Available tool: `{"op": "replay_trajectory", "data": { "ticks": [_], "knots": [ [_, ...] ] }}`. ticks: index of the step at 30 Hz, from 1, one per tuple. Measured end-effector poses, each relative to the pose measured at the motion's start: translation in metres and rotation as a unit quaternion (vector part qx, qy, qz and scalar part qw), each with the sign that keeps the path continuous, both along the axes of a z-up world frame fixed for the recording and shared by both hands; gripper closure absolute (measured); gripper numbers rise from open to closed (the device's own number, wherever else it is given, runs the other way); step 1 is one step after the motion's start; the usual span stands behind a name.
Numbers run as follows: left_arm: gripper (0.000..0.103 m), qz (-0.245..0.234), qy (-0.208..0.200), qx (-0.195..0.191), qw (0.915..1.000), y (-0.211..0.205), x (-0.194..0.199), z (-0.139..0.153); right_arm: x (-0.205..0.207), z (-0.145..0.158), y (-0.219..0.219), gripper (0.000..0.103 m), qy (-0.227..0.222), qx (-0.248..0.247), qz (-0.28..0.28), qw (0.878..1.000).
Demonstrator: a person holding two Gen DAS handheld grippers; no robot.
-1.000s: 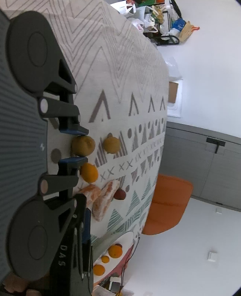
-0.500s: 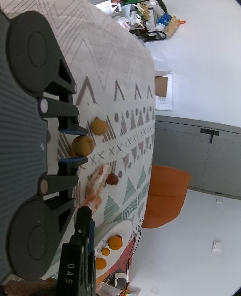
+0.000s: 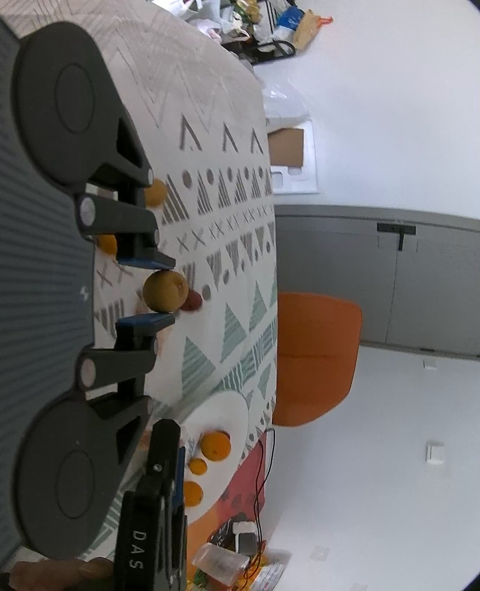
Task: Organize fruits
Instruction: 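Carry the kiwi and pomelo segment over the white plate with both grippers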
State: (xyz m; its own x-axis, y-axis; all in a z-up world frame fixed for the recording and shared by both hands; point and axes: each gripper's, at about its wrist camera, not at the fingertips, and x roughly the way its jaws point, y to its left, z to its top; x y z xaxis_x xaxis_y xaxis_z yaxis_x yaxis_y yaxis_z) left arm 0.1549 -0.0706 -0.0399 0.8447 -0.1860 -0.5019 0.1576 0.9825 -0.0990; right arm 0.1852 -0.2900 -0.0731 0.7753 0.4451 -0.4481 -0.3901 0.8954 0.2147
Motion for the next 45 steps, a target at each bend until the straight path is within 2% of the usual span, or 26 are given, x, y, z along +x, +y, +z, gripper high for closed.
{"op": "replay_trajectory", "data": {
  "ticks": [14, 23, 32, 36, 41, 45],
  "knots": [
    [0.080, -0.038, -0.009, 0.018, 0.9991, -0.047, 0.015, 0.007, 0.002, 0.004, -0.049, 0.073, -0.014, 0.029, -0.039, 0.999],
    [0.080, -0.059, -0.014, 0.021, 0.9979, -0.066, 0.027, 0.009, 0.007, 0.012, -0.076, 0.073, -0.030, 0.031, -0.069, 0.997],
    [0.080, -0.086, -0.009, 0.019, 0.9961, -0.087, 0.038, 0.004, 0.015, 0.008, -0.100, 0.073, -0.010, 0.018, -0.113, 0.993],
    [0.080, -0.093, -0.002, 0.016, 0.9955, -0.091, 0.045, -0.001, 0.021, 0.004, -0.102, 0.072, -0.002, 0.015, -0.114, 0.993],
    [0.080, -0.092, 0.014, 0.017, 0.9955, -0.095, 0.061, -0.010, 0.043, -0.013, -0.100, 0.068, 0.015, 0.026, -0.118, 0.993],
    [0.080, -0.093, 0.009, 0.017, 0.9955, -0.097, 0.066, -0.009, 0.046, -0.017, -0.101, 0.064, 0.017, 0.029, -0.118, 0.992]
  ]
}}
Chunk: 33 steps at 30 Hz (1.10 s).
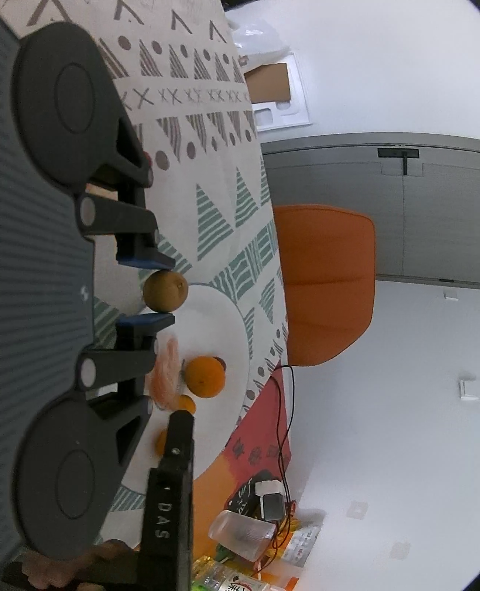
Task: Organize fruits
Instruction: 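Carry the kiwi and pomelo segment over the white plate with both grippers, then open both grippers to drop the kiwi and pomelo segment onto the plate, then move both open grippers back to the fruit left on the tablecloth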
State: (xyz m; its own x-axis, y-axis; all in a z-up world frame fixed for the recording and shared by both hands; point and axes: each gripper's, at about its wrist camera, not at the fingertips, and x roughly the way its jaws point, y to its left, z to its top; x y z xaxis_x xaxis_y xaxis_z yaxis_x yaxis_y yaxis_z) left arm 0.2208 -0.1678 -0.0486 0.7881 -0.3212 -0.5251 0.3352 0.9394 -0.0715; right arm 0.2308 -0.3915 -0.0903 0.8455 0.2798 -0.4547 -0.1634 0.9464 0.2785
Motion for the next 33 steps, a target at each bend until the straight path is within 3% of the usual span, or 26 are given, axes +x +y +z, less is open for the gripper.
{"op": "replay_trajectory", "data": {
  "ticks": [9, 14, 17, 19, 27, 33],
  "knots": [
    [0.080, -0.021, -0.005, 0.003, 0.9998, -0.020, 0.002, 0.003, -0.010, 0.001, -0.011, 0.059, -0.002, 0.008, -0.009, 1.000],
    [0.073, -0.007, -0.005, 0.014, 0.9999, -0.022, 0.002, 0.005, -0.011, 0.001, -0.013, 0.056, 0.001, 0.011, -0.011, 1.000],
    [0.062, 0.006, -0.007, 0.016, 0.9998, -0.015, 0.000, 0.007, -0.013, 0.003, -0.012, 0.052, -0.003, 0.012, -0.009, 1.000],
    [0.047, 0.019, -0.013, 0.021, 0.9995, -0.011, -0.003, 0.009, -0.015, 0.004, -0.010, 0.049, -0.006, 0.010, -0.008, 1.000],
    [0.028, 0.054, -0.022, 0.026, 0.9980, 0.012, -0.014, 0.016, -0.021, 0.011, 0.003, 0.038, -0.010, 0.005, 0.003, 1.000],
    [0.016, 0.077, -0.017, 0.032, 0.9964, 0.031, -0.025, 0.014, -0.027, 0.015, 0.016, 0.016, -0.011, 0.004, 0.008, 1.000]
  ]
}}
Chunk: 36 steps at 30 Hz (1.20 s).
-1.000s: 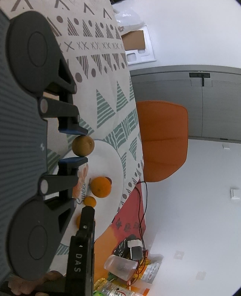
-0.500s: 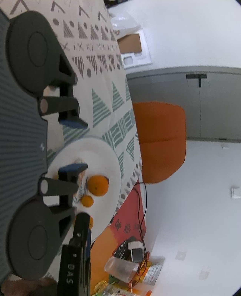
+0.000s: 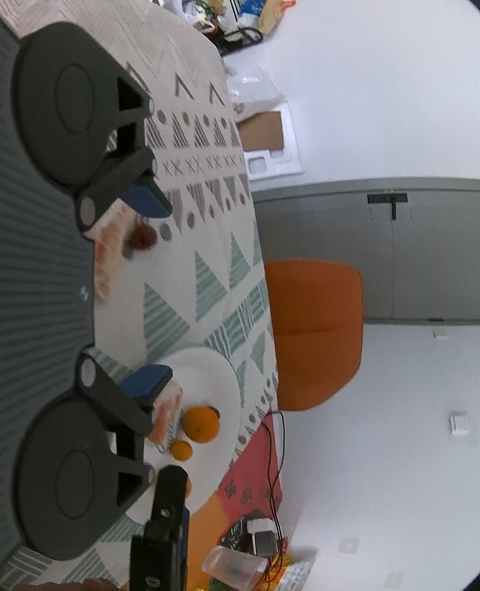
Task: Organize fruits
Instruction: 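Move both open grippers back to the fruit left on the tablecloth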
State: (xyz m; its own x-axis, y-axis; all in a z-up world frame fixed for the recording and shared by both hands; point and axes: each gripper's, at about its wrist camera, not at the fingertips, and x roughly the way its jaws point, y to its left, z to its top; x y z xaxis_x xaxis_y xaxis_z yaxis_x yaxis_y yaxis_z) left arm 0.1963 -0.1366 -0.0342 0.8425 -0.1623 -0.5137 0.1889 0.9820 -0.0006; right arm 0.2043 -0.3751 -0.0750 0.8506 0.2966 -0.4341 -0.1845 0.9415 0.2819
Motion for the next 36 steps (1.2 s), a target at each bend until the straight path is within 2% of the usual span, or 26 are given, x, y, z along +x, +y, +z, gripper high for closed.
{"op": "replay_trajectory", "data": {
  "ticks": [2, 4, 18, 36],
  "knots": [
    [0.016, 0.010, 0.004, -0.002, 0.9999, 0.008, -0.003, -0.001, -0.002, 0.001, 0.005, 0.005, 0.001, 0.003, 0.004, 1.000],
    [0.016, 0.018, 0.008, -0.009, 0.9998, 0.018, -0.007, -0.002, -0.005, 0.003, 0.010, 0.000, -0.003, 0.002, 0.006, 1.000],
    [0.015, 0.052, 0.003, -0.018, 0.9985, 0.071, -0.035, 0.000, -0.014, 0.007, 0.054, 0.000, 0.002, -0.028, 0.032, 0.999],
    [0.015, 0.079, -0.007, -0.031, 0.9964, 0.121, -0.051, -0.003, -0.011, 0.009, 0.103, 0.000, 0.007, -0.057, 0.080, 0.995]
  ]
}}
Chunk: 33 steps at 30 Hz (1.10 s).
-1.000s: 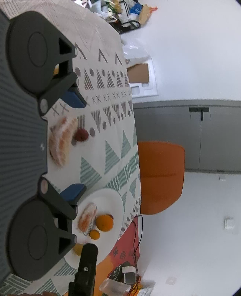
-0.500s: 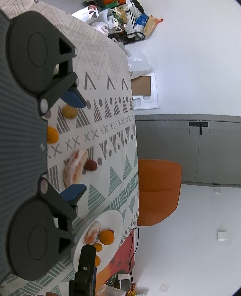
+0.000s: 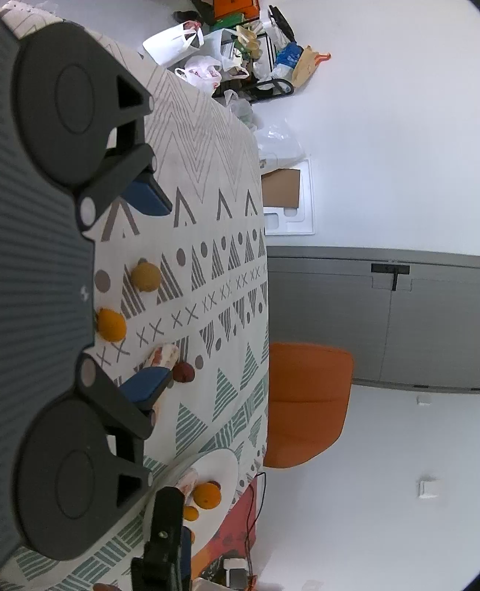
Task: Organize fruits
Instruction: 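Move both open grippers back to the fruit left on the tablecloth, then grasp another brown kiwi with the left gripper while the right grasps a pomelo segment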
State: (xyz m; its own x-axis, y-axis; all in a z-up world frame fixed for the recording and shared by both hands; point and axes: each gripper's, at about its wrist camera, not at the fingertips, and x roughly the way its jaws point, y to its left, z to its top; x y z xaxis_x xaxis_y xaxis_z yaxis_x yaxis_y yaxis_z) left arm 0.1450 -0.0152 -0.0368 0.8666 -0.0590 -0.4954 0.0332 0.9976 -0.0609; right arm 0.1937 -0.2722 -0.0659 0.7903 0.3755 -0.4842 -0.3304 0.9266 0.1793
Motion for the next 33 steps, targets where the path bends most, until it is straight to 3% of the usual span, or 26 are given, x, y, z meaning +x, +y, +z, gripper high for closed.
{"op": "replay_trajectory", "data": {
  "ticks": [8, 18, 24, 29, 33],
  "knots": [
    [0.022, 0.013, -0.001, -0.025, 0.9996, 0.021, 0.003, -0.002, 0.005, 0.001, 0.016, 0.000, -0.004, -0.012, 0.024, 1.000],
    [0.045, 0.017, 0.015, -0.048, 0.9986, 0.037, 0.016, -0.013, 0.018, -0.008, 0.031, 0.001, 0.001, -0.022, 0.046, 0.999],
    [0.053, 0.006, 0.029, -0.054, 0.9981, 0.033, 0.028, -0.023, 0.027, -0.014, 0.040, 0.011, 0.008, -0.034, 0.062, 0.997],
    [0.061, -0.004, 0.038, -0.058, 0.9976, 0.029, 0.039, -0.030, 0.036, -0.018, 0.046, 0.026, 0.019, -0.045, 0.073, 0.996],
    [0.068, -0.008, 0.044, -0.064, 0.9970, 0.028, 0.046, -0.037, 0.043, -0.020, 0.053, 0.027, 0.021, -0.060, 0.084, 0.994]
  ]
}}
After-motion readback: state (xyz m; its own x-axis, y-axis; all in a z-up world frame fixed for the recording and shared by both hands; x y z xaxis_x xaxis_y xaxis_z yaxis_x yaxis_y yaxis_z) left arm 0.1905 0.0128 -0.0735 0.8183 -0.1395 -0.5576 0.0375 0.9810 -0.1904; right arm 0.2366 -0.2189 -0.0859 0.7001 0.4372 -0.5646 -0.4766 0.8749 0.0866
